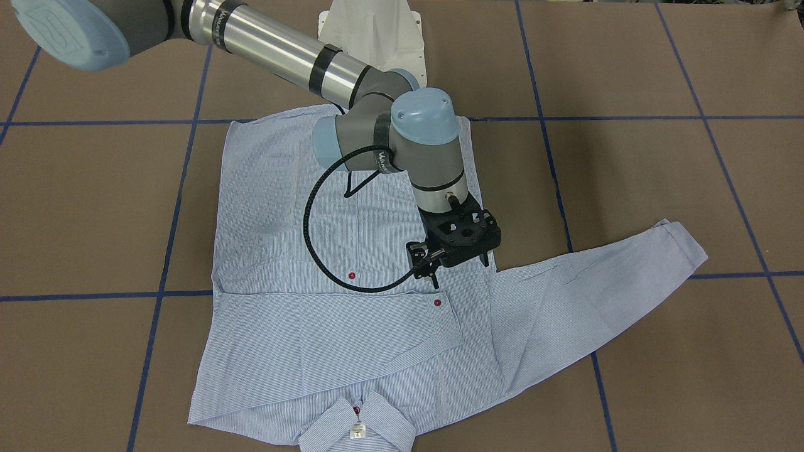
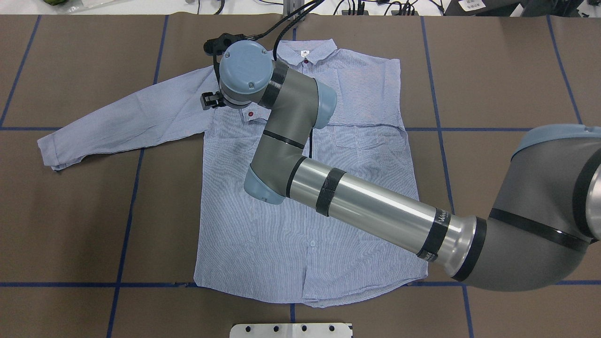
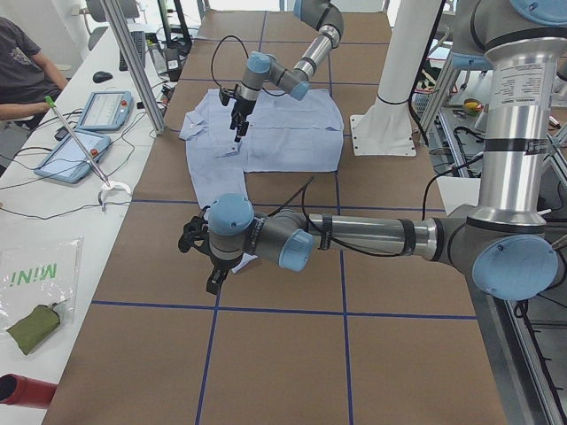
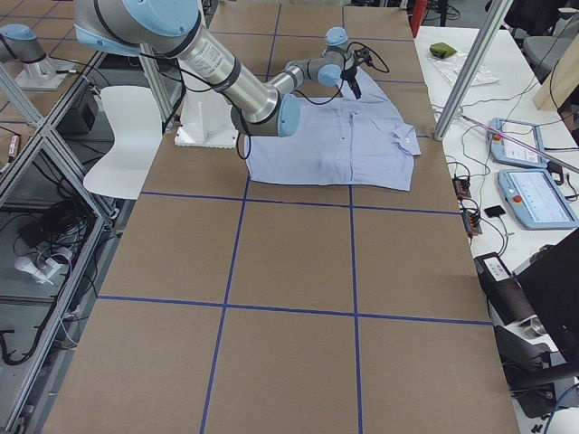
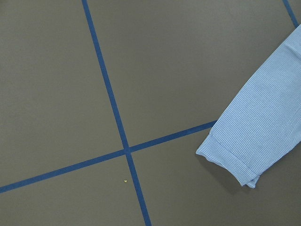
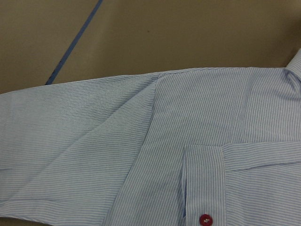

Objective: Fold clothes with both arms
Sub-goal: 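Carry the sleeve across the chest toward the collar with the right gripper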

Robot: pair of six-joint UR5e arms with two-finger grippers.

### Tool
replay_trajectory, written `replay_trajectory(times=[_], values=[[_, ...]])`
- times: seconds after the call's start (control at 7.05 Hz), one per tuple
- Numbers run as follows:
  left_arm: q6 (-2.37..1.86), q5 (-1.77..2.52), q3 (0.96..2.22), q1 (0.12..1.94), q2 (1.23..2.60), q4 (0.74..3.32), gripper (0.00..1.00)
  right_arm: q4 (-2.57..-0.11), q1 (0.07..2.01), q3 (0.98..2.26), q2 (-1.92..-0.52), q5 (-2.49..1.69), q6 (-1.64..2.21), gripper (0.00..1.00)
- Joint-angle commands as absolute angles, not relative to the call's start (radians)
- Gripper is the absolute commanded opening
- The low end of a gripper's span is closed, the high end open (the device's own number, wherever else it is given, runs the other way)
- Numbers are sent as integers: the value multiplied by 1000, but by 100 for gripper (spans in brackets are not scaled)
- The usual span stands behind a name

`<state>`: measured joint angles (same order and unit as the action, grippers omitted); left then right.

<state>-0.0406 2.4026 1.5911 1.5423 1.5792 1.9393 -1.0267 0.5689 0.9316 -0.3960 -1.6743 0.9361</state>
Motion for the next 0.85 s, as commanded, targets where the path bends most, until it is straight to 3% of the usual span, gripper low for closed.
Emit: replay_trajectory(times=[0.0,0.43,0.71], values=[[-251,2396,1544,1481,1582,2115,100,-1169,604,1031,-452,-1689,942,100],[-565,2393,1520,1389,1562,2331,100,-1284,766,1205,-593,-1941,904,100],[-833,2308,1519,1298,1517,2483,100,-1529,862,1361,-656,-2012,753,100]])
